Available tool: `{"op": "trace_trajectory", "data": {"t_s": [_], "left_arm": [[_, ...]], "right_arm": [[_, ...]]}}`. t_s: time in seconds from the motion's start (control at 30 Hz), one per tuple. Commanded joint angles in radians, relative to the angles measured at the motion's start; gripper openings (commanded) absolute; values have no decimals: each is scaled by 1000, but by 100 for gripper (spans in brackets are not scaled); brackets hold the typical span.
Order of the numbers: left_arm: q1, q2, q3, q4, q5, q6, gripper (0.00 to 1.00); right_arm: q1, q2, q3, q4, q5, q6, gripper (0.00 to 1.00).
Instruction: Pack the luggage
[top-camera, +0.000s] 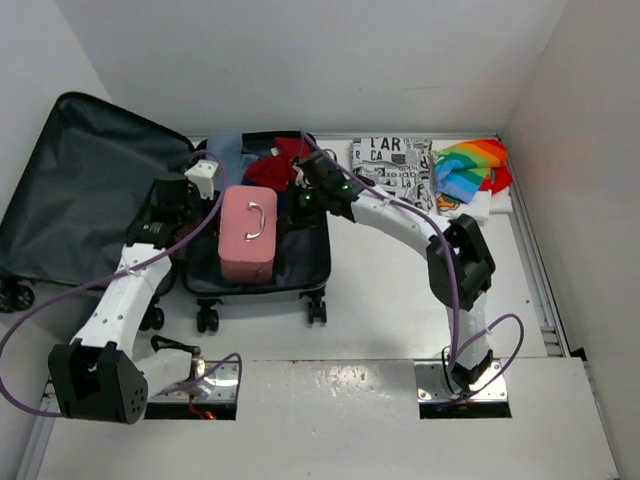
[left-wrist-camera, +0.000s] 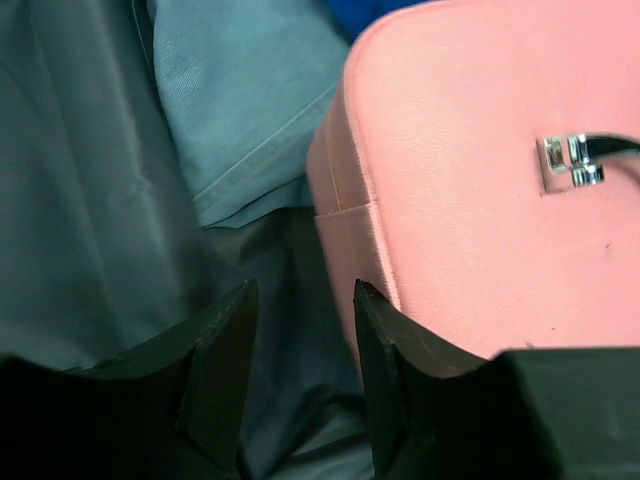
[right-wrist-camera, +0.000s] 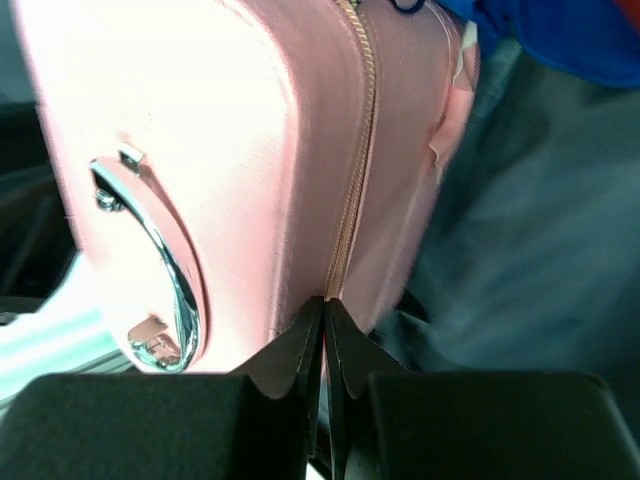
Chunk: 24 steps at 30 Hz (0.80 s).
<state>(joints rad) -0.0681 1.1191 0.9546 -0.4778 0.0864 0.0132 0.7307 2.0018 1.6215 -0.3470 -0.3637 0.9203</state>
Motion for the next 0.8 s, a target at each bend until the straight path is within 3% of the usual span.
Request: {"op": "trace_trajectory", "data": {"t_s": [0.0, 0.2, 0.27, 0.47, 0.6, 0.7, 0.77], "left_arm": [[-146, 39, -20, -56, 208, -93, 49], [-211, 73, -11, -25, 185, -104, 49], [-222, 73, -11, -25, 161, -104, 51], [-142, 9, 22, -15, 99, -82, 61], [-122, -48, 52, -15, 30, -73, 62], [-122, -59, 52, -24, 68, -73, 62], [-113, -50, 29, -24, 78, -93, 62]], "right_arm": [[15, -135, 101, 253, -133, 26, 7], [6, -143, 72, 229, -147, 15, 6], [12, -138, 63, 218, -161, 0, 10], [-51, -190, -20, 148, -166, -101, 44], [-132, -239, -34, 38, -94, -262, 53], [-174, -288, -38, 13, -43, -382, 58], [-209, -307, -23, 5, -87, -447, 61]]}}
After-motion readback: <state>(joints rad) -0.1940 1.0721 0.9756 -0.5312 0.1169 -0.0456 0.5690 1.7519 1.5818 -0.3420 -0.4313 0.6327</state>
